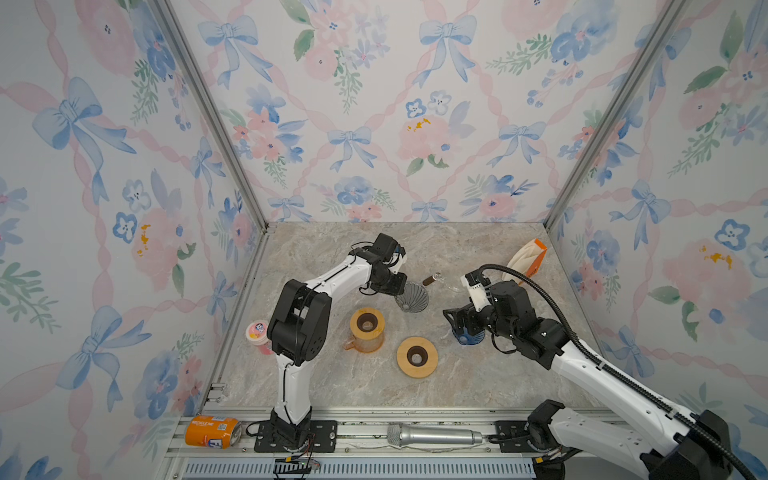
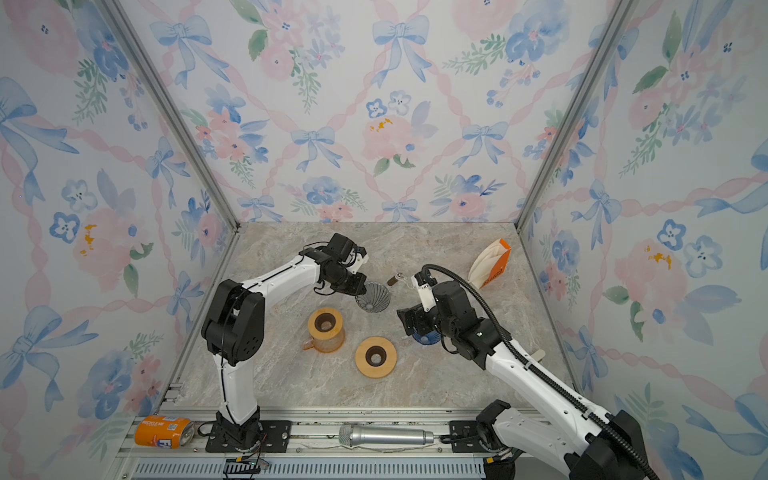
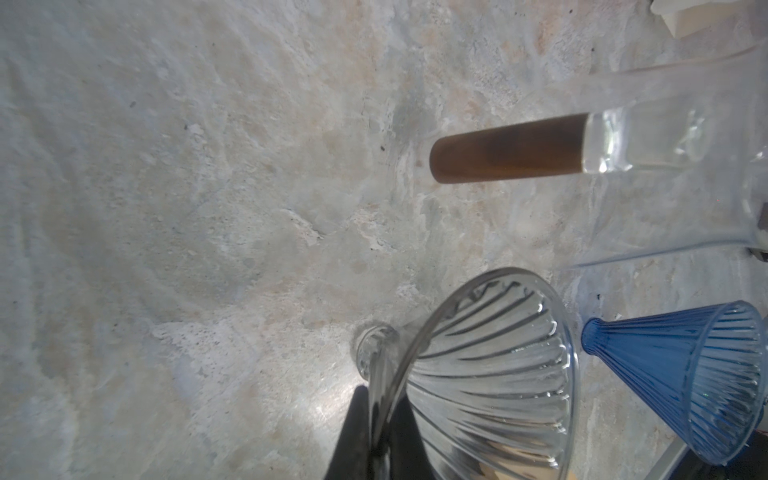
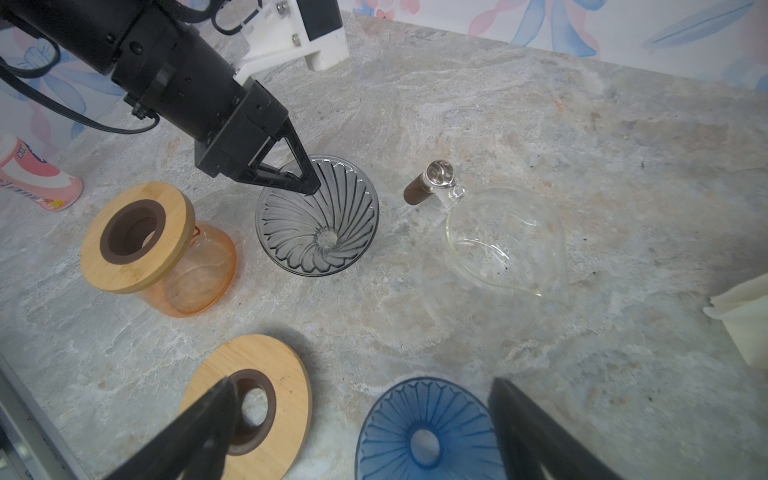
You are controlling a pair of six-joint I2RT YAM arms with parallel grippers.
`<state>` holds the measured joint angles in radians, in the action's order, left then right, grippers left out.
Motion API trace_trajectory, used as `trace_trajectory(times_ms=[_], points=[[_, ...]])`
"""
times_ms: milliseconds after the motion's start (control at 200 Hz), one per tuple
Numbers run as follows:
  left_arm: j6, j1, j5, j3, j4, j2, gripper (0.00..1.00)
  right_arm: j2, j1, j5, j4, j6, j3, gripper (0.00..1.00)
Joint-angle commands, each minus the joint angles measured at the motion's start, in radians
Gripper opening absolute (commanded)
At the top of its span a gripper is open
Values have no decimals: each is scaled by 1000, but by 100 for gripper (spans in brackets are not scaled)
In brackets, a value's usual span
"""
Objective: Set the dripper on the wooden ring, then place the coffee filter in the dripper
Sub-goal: 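Close the left gripper on the grey glass dripper rim, then lift the grey dripper with the left gripper and carry it over the bamboo stand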
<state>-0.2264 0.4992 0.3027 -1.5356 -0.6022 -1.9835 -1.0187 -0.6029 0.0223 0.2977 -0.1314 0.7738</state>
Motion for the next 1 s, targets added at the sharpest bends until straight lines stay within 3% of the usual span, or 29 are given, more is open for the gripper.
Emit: trace_trajectory(times_ms=[0,500,995], points=[[-19,5,21,-32,-20,28,3,22,8,-6,7,-11,-13,96],[-69,-15,75,-42,-19,175,0,35,8,12,69,41,49,96],[-157,-88,68,194,-19,509,0,4,-3,114,95,65,98,97]])
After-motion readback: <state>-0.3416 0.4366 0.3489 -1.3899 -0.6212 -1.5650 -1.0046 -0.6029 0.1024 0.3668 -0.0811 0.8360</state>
